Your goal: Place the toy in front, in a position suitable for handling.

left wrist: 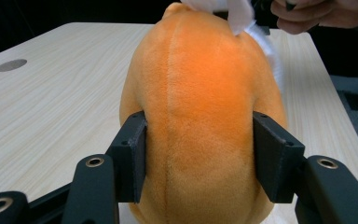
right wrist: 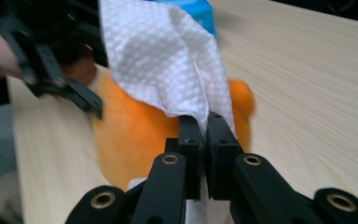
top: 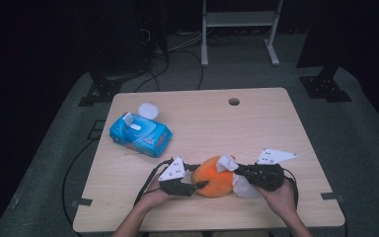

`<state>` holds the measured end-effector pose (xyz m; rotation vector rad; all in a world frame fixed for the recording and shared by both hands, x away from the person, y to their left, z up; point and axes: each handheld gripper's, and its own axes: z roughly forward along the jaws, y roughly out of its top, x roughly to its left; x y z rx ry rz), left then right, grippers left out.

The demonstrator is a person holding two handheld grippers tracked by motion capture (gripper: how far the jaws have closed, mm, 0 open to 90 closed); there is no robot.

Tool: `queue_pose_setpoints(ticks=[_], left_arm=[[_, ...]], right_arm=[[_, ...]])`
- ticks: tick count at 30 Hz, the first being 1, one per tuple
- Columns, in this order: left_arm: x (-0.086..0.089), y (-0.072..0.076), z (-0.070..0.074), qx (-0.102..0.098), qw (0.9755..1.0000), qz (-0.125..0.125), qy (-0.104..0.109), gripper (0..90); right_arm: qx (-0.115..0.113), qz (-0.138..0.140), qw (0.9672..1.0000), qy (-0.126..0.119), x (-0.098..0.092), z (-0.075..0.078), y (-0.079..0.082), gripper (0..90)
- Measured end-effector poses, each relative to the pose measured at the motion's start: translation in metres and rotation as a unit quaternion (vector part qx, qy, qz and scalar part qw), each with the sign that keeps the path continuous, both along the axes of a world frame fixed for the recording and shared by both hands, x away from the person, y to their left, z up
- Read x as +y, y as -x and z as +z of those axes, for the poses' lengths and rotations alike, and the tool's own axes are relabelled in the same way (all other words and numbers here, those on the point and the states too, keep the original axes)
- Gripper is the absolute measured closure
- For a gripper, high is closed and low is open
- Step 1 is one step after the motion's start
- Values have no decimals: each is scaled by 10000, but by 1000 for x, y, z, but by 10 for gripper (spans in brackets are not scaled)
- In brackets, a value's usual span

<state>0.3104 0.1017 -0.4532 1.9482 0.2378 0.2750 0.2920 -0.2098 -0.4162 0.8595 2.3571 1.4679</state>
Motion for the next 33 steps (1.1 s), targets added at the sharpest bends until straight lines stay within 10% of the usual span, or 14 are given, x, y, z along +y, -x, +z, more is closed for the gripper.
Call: queue_pose_setpoints(ticks=[6, 19, 27, 33], left_arm=[[-7, 3, 1, -56, 10000, -21, 65, 418], [-15, 8, 3, -139, 9999, 41, -26, 414], [-15, 8, 4, -159, 9998, 39, -78, 408], [-26, 18, 7, -582, 9979, -121, -246, 416]], right_arm=[[-148, 154, 9984, -521, -1, 13, 7, 854], [-465, 213, 9981, -352, 16, 23, 9, 855], [-231, -50, 9996, -137, 0, 9, 2, 856], [-417, 181, 9986, -275, 13, 21, 10, 855]])
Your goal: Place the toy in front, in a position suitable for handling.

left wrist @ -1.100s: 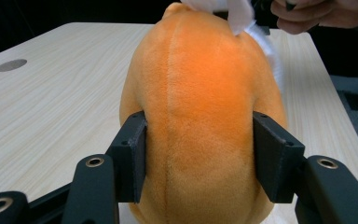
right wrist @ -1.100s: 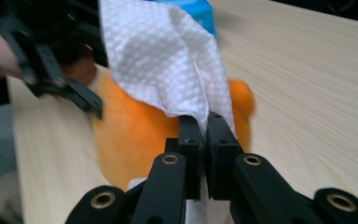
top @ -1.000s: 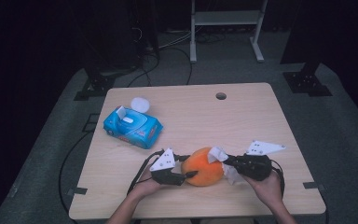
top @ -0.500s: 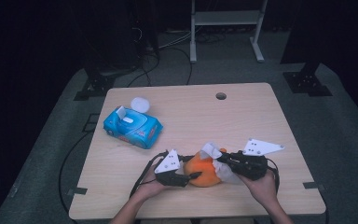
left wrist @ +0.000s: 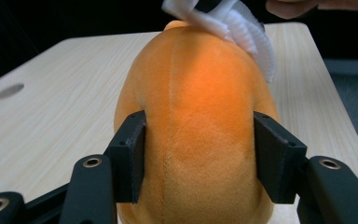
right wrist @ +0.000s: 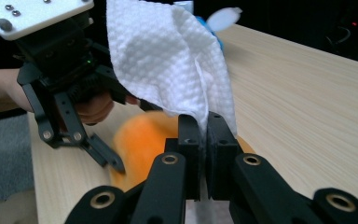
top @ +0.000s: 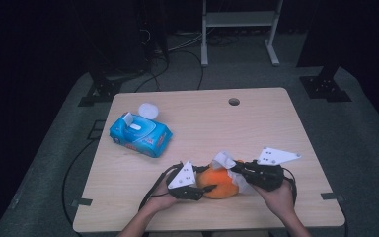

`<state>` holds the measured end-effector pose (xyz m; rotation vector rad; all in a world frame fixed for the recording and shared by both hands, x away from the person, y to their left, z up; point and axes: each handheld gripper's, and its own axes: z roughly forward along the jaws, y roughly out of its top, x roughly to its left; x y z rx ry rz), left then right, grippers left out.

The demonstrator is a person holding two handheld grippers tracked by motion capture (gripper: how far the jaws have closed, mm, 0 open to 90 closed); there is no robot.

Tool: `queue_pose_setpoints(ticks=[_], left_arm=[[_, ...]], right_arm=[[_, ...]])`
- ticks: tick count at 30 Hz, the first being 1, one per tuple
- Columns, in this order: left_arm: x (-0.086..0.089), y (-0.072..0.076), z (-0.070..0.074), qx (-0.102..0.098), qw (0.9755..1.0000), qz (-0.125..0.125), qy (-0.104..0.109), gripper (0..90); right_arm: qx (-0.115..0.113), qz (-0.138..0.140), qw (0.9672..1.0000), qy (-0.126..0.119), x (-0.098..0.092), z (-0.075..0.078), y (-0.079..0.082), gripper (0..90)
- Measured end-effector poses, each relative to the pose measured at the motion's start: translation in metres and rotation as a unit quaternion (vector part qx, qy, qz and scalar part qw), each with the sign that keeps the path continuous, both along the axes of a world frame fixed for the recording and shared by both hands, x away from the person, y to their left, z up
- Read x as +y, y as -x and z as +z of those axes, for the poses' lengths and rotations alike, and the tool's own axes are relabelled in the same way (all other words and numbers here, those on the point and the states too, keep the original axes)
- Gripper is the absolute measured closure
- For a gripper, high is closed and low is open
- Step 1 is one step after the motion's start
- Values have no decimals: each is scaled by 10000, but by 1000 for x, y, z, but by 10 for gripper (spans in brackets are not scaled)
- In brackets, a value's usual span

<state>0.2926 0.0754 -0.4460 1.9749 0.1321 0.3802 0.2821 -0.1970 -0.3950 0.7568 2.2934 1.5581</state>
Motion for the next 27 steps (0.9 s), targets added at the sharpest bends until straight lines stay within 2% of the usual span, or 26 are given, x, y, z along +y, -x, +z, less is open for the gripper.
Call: queue_pose_setpoints(ticks=[2, 4, 5, 6, 8, 11, 12, 14, 19, 21, 22, 23, 25, 27], left_arm=[[0, 1, 0, -32, 10000, 4, -27, 418], [1, 0, -1, 33, 10000, 23, 33, 420], [1, 0, -1, 69, 9999, 31, 67, 420], [0, 0, -1, 41, 10000, 3, 53, 420], [-2, 1, -1, 28, 10000, -20, 61, 421], [-1, 0, -1, 69, 9999, -29, 85, 417], [0, 0, -1, 72, 9999, -12, 79, 406], [1, 0, -1, 102, 9998, 60, 167, 350], [1, -1, 0, 353, 9984, 258, 363, 221], [2, -2, 1, 464, 9974, 325, 439, 198], [3, -3, 1, 575, 9970, 261, 444, 221], [3, -3, 1, 623, 9969, 248, 420, 280], [2, -2, 2, 572, 9974, 204, 377, 377], [-3, 1, 3, 459, 9983, 96, 340, 419]], right_arm=[[-68, 24, 9997, 229, 6, -1, 1, 855], [25, -23, 9995, 302, 3, -5, -3, 856], [51, -131, 9992, 381, -1, -6, -5, 856], [79, -232, 9989, 391, -5, -7, -6, 856], [132, -266, 9992, 267, -9, -4, -5, 855], [50, -139, 9995, 281, -2, -1, -3, 855], [54, -117, 9992, 368, 1, -3, -3, 855], [208, -85, 9991, 351, 0, -7, -6, 855], [331, -103, 9989, 330, -7, -13, -5, 856], [367, -116, 9988, 313, -9, -14, -4, 856], [394, -116, 9987, 303, -9, -14, -4, 856], [429, -120, 9987, 267, -9, -13, -4, 856], [284, -122, 9993, 204, -7, -7, -1, 856], [162, 76, 9998, 58, 0, 0, 3, 856]])
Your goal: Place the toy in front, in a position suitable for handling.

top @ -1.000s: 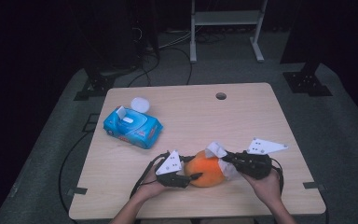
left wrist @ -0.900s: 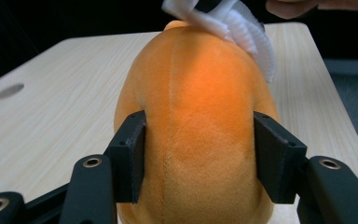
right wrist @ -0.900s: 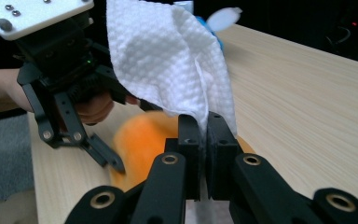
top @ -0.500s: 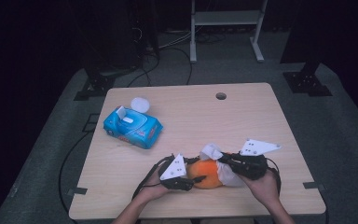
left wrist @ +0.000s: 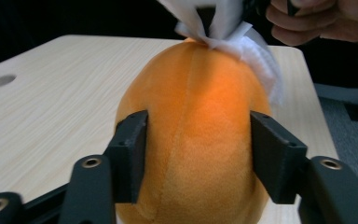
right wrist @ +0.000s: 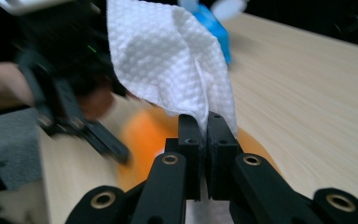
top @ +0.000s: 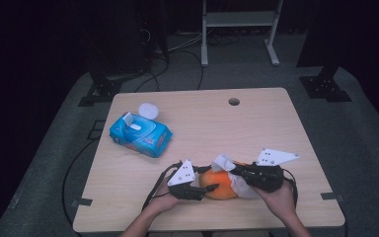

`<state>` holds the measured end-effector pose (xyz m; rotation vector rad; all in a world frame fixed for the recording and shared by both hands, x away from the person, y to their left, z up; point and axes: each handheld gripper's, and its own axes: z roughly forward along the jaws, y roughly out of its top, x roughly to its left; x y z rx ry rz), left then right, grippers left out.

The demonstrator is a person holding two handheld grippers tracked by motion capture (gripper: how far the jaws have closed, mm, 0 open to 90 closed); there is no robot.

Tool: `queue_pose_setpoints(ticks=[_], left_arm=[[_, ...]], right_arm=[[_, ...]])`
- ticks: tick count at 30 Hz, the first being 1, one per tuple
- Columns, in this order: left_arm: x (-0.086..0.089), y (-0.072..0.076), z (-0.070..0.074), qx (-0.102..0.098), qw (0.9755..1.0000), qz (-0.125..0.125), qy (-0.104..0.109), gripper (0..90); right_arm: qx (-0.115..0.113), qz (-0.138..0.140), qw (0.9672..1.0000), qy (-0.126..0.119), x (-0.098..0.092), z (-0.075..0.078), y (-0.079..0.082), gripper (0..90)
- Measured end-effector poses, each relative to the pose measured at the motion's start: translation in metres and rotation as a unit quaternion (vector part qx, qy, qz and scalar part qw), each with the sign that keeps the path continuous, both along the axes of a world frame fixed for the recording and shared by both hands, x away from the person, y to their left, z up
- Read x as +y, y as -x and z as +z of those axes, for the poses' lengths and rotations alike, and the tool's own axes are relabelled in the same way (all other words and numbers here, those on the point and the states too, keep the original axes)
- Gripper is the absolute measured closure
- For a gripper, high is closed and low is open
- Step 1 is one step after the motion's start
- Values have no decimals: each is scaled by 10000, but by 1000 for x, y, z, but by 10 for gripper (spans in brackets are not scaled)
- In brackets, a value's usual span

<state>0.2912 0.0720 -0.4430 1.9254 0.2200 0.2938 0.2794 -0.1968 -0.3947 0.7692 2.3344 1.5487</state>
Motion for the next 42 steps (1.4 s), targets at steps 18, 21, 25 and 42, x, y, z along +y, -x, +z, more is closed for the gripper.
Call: queue_pose_setpoints(ticks=[18, 21, 25, 42], left_arm=[[9, -5, -5, 71, 9999, 68, 61, 442], [12, -7, -7, 138, 9998, 81, 124, 432], [9, -7, -7, 115, 9998, 74, 134, 427], [3, -8, -10, 424, 9988, 222, 75, 154]], right_arm=[[19, -227, 9995, 207, -14, -3, -3, 854], [248, -319, 9990, 207, -22, -13, -11, 855], [192, -393, 9990, 132, -22, -8, -9, 854], [297, -190, 9992, 161, -20, -15, -11, 854]])
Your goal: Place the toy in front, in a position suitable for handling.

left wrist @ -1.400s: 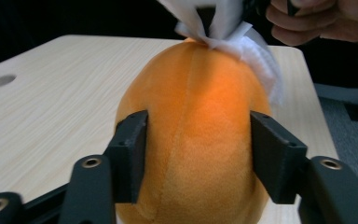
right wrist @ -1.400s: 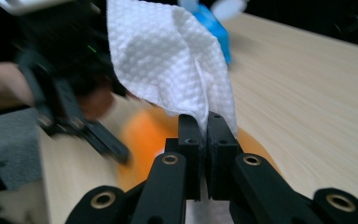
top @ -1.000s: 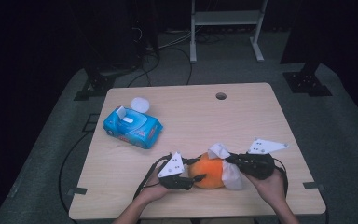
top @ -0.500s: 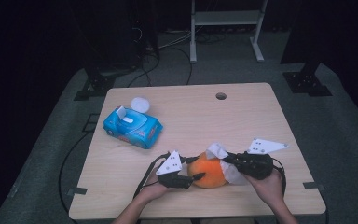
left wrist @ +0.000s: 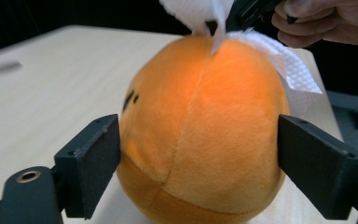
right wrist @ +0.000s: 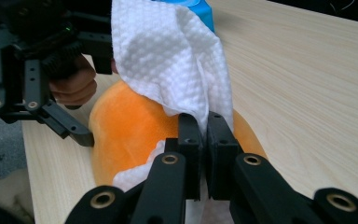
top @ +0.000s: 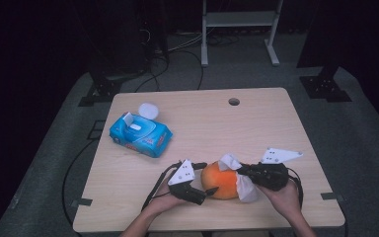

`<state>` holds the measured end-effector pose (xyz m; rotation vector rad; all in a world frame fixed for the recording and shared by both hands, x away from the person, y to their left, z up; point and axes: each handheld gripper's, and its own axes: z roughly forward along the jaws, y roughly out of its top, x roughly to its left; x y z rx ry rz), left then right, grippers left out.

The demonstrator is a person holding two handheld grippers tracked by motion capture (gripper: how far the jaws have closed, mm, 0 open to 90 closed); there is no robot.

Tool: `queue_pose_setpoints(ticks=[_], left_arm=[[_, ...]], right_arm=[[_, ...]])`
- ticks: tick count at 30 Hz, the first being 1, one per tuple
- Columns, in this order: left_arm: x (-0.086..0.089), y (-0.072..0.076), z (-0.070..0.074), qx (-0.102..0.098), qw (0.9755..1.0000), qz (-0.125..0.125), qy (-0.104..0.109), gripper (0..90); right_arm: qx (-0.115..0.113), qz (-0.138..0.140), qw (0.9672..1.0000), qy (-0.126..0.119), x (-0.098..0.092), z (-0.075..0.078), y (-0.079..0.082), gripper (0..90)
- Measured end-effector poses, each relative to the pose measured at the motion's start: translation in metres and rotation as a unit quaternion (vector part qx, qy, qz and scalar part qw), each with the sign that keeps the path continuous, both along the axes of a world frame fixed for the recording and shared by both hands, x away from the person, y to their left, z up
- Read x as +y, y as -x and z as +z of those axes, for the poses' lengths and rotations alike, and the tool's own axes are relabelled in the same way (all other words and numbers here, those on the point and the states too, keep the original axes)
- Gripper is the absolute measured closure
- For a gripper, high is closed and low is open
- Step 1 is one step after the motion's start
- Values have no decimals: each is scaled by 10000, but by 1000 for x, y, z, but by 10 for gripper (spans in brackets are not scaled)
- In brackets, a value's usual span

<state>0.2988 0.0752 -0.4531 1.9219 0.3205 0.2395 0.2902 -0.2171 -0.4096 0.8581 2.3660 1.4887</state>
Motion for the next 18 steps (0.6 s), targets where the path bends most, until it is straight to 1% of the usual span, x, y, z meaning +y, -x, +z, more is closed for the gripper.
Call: queue_pose_setpoints(ticks=[1, 2, 3, 4, 5, 6, 8, 10, 11, 13, 16, 18], left_arm=[[0, 0, 0, 40, 10000, -20, -12, 215], [0, 0, 1, 21, 10000, -29, -16, 263], [0, 0, 2, -13, 10000, -84, -30, 320], [0, 1, 3, -24, 9999, -99, -16, 354], [-2, 3, 4, -75, 9999, -121, -34, 387], [-3, 4, 4, -137, 9998, -158, -55, 410], [-6, 7, 7, -326, 9992, -168, -142, 436], [-5, 8, 8, -381, 9991, -146, -154, 460], [-4, 8, 9, -403, 9990, -134, -162, 468], [-3, 7, 12, -392, 9991, -130, -118, 475], [0, 6, 18, -449, 9989, -93, -21, 477], [1, 6, 19, -460, 9989, -96, -67, 477]], right_arm=[[41, 5, 10000, -53, 0, 1, 0, 854], [-13, -10, 10000, -65, 1, 4, 1, 854], [-121, -18, 9999, -46, 4, 8, 4, 855], [-196, 39, 9997, -101, 7, 12, 6, 855], [-269, 132, 9993, -202, 11, 16, 7, 855], [-313, 187, 9991, -234, 16, 20, 9, 854], [-391, 297, 9987, -130, 25, 22, 11, 854], [-386, 278, 9989, 20, 27, 17, 9, 855], [-326, 256, 9991, 11, 25, 14, 7, 855], [-200, 183, 9996, -83, 16, 9, 3, 855], [-234, 7, 9997, -48, 7, 10, 3, 855], [-246, -65, 9996, -127, 6, 13, 4, 854]])
